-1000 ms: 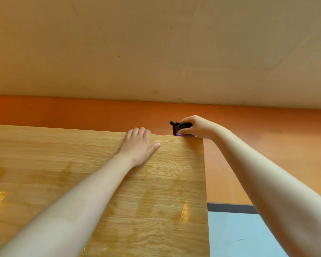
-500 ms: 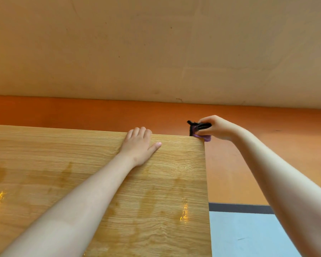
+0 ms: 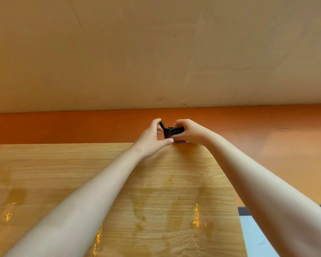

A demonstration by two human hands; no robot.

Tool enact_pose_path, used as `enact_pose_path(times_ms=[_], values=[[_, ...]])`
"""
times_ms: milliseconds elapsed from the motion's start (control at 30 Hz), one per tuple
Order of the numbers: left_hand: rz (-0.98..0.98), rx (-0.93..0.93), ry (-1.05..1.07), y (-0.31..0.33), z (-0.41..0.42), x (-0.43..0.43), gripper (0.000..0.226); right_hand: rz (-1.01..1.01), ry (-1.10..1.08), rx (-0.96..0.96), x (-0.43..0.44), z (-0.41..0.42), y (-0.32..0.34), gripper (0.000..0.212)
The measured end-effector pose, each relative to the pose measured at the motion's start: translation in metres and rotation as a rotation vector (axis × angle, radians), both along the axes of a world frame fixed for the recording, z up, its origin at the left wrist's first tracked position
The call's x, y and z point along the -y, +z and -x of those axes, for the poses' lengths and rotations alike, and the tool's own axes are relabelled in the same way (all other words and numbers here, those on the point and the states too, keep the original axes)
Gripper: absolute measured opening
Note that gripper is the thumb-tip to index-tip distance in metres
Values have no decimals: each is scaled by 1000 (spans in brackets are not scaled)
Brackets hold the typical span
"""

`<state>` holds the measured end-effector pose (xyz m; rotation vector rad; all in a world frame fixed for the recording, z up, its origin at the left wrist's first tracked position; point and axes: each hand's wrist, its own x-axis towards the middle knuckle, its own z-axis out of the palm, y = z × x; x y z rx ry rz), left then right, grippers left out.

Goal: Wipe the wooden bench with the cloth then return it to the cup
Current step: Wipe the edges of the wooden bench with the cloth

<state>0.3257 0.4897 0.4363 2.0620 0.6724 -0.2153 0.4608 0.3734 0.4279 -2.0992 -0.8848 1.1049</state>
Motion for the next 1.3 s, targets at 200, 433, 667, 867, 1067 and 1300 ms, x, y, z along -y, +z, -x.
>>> enact_pose_path(times_ms=[200, 433, 667, 867, 1067, 1300], values=[[97, 1, -200, -3, -32, -26, 44, -5, -79, -63, 9, 2, -1, 26], [177, -96, -360, 1, -51, -29, 18, 355, -172, 663, 29, 18, -24, 43], [176, -62, -362, -7, -54, -23, 22, 373, -150, 817, 25, 23, -30, 52], [152, -191, -419, -11, -37, -66, 17, 352, -147, 866, 25, 26, -33, 55], [268, -152, -379, -26, -31, -67, 19, 343, -142, 885, 25, 26, -36, 57], [269, -103, -406, -24, -29, -61, 17, 331, -140, 882, 25, 24, -37, 58]])
